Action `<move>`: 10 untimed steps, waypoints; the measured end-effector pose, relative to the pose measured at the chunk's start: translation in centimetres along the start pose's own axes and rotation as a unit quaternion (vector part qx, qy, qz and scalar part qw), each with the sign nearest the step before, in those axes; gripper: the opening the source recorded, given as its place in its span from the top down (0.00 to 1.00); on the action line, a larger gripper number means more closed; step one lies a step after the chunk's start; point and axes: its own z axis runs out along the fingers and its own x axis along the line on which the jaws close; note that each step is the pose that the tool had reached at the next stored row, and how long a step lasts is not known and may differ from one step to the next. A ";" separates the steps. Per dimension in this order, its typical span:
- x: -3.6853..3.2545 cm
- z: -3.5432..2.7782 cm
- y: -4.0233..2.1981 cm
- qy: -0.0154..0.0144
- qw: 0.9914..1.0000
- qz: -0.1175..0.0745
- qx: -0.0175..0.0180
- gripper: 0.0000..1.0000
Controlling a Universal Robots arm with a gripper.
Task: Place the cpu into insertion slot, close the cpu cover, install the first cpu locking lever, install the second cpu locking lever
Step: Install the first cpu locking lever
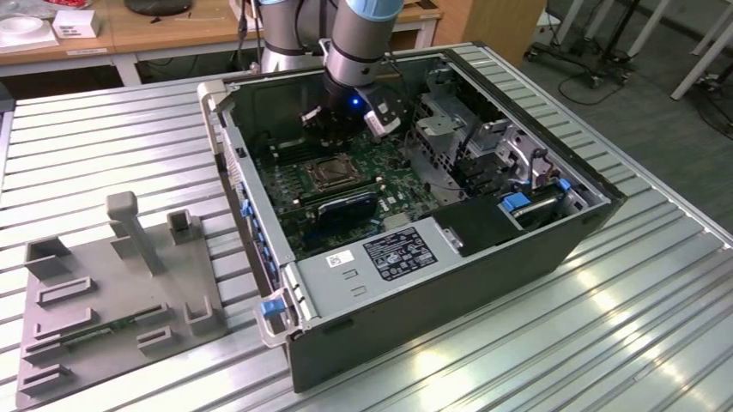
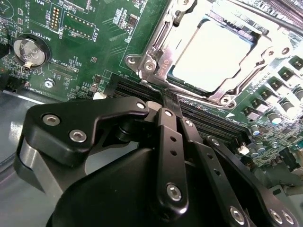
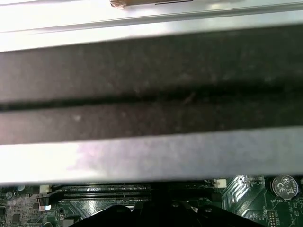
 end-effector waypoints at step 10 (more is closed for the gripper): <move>0.18 -1.82 0.33 0.000 1.000 0.000 0.000 0.89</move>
